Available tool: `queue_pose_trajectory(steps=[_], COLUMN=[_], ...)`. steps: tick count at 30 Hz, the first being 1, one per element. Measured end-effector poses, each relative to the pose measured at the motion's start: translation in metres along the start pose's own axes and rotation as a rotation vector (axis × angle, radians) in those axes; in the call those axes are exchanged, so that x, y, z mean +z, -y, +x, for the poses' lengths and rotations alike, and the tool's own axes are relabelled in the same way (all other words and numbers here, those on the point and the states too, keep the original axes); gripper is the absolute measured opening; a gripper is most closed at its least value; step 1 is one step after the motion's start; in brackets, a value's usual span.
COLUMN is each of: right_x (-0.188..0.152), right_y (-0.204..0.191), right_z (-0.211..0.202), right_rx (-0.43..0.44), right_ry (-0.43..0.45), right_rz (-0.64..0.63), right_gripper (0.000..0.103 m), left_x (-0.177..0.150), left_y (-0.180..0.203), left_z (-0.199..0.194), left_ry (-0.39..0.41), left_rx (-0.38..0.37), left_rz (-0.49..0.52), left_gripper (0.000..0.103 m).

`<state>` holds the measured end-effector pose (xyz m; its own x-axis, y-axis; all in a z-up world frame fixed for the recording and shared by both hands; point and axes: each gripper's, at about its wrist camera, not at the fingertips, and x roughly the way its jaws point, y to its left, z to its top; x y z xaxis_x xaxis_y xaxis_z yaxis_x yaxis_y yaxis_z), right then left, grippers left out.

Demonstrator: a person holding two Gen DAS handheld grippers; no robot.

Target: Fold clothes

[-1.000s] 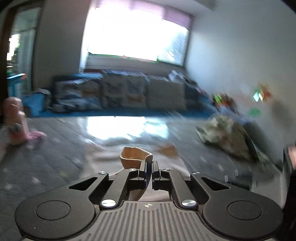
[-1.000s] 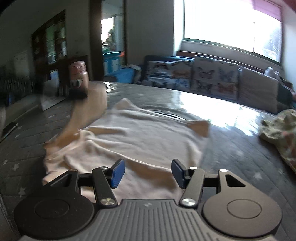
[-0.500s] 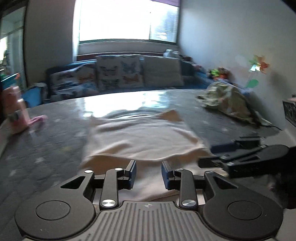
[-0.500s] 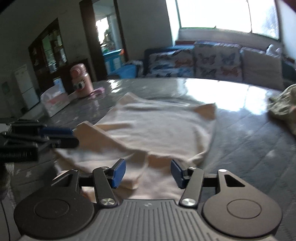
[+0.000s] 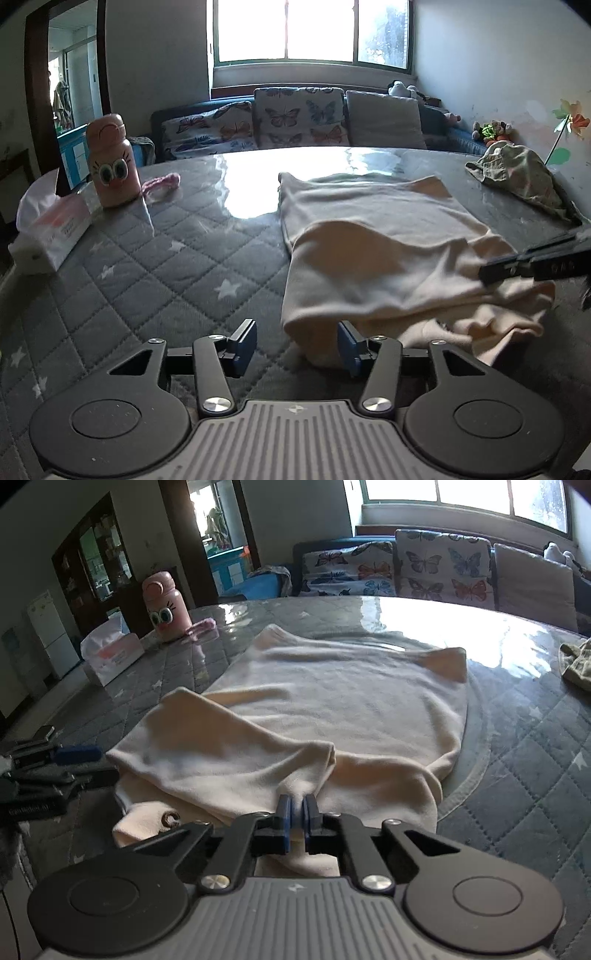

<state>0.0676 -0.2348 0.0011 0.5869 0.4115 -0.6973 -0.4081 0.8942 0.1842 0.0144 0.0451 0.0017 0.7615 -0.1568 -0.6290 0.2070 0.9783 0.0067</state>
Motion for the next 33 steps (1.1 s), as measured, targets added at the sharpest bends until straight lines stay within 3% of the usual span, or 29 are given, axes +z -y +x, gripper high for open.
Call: queue_pose_trajectory(steps=[9,15,18,22,24,30,33], right_x=[0.028,0.038,0.027,0.0,-0.008,0.007,0.011], right_y=[-0.018,-0.02,-0.011,0.006,0.009,0.02,0.017], right_z=[-0.044,-0.069,-0.061,-0.032,-0.028,-0.04,-0.028], right_rx=[-0.044,-0.086,-0.118,-0.103,-0.108,-0.122,-0.104], right_ry=[0.146,0.222,0.185,0.019,-0.01,0.072,0.064], right_rz=[-0.097,-0.131,-0.112,-0.074,-0.079,-0.058,-0.072], right_gripper=[0.004,0.004,0.004,0.008,0.017,0.018,0.018], left_x=[-0.001,-0.005,-0.007,-0.011,-0.012,0.01,0.027], left_y=[0.007,0.015,0.017,0.014,0.012,0.002,0.003], left_z=[0.008,0.007,0.004,0.002,0.0,-0.008,-0.003], left_ry=[0.009,0.025,0.028,0.002,-0.012,0.013,0.036], left_rx=[0.012,0.015,0.011,0.002,-0.007,0.001,-0.016], left_rz=[0.024,0.065,0.086,0.103,0.11,0.104,0.08], left_gripper=[0.05,0.015,0.013,0.013,0.015,0.015,0.015])
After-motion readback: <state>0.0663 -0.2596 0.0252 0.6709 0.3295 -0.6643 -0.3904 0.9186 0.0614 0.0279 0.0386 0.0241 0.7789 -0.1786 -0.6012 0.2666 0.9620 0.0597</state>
